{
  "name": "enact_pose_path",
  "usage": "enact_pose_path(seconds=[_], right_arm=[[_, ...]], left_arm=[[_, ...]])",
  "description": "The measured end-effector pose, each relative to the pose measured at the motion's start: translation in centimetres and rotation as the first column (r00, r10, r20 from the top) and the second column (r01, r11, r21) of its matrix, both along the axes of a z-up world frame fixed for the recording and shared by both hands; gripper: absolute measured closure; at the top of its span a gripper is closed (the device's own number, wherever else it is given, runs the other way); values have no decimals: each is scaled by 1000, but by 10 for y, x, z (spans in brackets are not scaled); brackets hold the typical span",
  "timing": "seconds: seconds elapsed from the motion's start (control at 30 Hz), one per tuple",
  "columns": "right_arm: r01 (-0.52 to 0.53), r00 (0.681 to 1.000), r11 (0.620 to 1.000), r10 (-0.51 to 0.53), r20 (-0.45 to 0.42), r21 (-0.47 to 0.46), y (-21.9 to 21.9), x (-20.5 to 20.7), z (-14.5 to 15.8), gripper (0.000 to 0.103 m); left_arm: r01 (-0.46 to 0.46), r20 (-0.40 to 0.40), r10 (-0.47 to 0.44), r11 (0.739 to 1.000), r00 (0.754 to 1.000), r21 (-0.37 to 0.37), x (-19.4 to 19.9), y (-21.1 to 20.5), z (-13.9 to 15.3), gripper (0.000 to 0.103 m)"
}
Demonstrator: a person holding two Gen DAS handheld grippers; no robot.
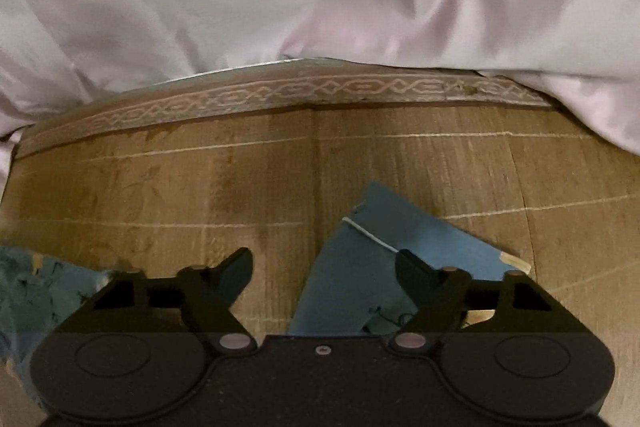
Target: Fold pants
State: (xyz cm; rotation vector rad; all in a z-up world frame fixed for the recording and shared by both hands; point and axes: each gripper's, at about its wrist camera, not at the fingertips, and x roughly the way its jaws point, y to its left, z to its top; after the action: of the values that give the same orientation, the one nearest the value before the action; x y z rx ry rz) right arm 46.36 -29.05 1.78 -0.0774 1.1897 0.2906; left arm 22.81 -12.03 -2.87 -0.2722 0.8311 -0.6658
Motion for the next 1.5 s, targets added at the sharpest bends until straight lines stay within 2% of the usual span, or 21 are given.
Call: enact_pose_path(seconds=[0.03, 0.1, 0.13, 0.27, 0.3, 0.33, 0.37, 0.4, 0.53, 0.73, 0.83, 0.9, 1.0, 1.07, 1.2, 1.27, 1.3, 1.37, 1.43, 1.5], right_arm=[[9, 1000, 1000, -9, 2, 9, 0, 2, -3, 31], [36, 999, 999, -36, -2, 32, -1, 3, -7, 44], [50, 999, 998, -49, -10, 39, -1, 4, -10, 46], [71, 997, 997, -71, 1, -3, 1, -1, -17, 67], [72, 997, 997, -71, 11, -16, 1, -3, -17, 75], [65, 998, 998, -65, 22, -21, 1, -4, -17, 81], [61, 998, 998, -61, 26, -16, -1, -5, -16, 98], [67, 997, 998, -66, 30, -12, -3, -6, -14, 101], [90, 990, 993, -97, 102, 72, -22, -14, 10, 102], [120, 950, 962, -182, 253, 244, -85, -56, 58, 102], [91, 916, 973, -166, 365, 214, -117, -98, 76, 102], [115, 896, 967, -200, 396, 228, -142, -130, 81, 102], [216, 872, 935, -314, 376, 281, -178, -177, 73, 102], [285, 855, 906, -388, 343, 314, -194, -203, 58, 102], [411, 819, 819, -524, 234, 400, -217, -241, 18, 102], [438, 793, 788, -565, 226, 432, -220, -256, 6, 102], [436, 783, 782, -573, 240, 445, -220, -261, 3, 102], [417, 766, 771, -583, 271, 481, -219, -271, 0, 102], [394, 742, 748, -602, 296, 534, -223, -280, -4, 102], [386, 729, 723, -620, 291, 573, -231, -282, -8, 102]], left_arm=[[4, -19, -5, 1000, 1000, -6, 1, -1, -1, 53], [-9, -104, 1, 997, 995, -72, 8, 1, -8, 53], [-32, -131, 19, 995, 991, -96, 10, 3, -9, 53], [-105, -169, 85, 988, 982, -113, 19, 7, -14, 53], [-115, -178, 93, 987, 980, -115, 21, 6, -14, 57], [-120, -186, 98, 987, 978, -109, 23, 5, -15, 68], [-122, -189, 102, 988, 977, -94, 24, 4, -15, 74], [-122, -191, 105, 989, 976, -81, 26, 2, -16, 88], [-122, -172, 108, 990, 979, -76, 26, 2, -12, 99], [-100, -79, 95, 994, 992, -54, 16, -6, 13, 102], [-67, -16, 66, 997, 998, -35, 2, -15, 23, 102], [-44, 8, 44, 999, 999, -7, -5, -26, 25, 102], [3, 39, -6, 998, 999, 61, -13, -44, 21, 102], [33, 71, -41, 993, 997, 117, -20, -55, 19, 102], [94, 111, -122, 970, 986, 225, -40, -69, 14, 102], [121, 121, -161, 951, 980, 283, -49, -75, 11, 101], [129, 122, -173, 943, 977, 305, -52, -78, 10, 100], [129, 124, -177, 938, 976, 323, -62, -79, 11, 91], [117, 115, -164, 936, 980, 331, -59, -83, 9, 70], [97, 126, -151, 929, 980, 358, -62, -83, 11, 60]])
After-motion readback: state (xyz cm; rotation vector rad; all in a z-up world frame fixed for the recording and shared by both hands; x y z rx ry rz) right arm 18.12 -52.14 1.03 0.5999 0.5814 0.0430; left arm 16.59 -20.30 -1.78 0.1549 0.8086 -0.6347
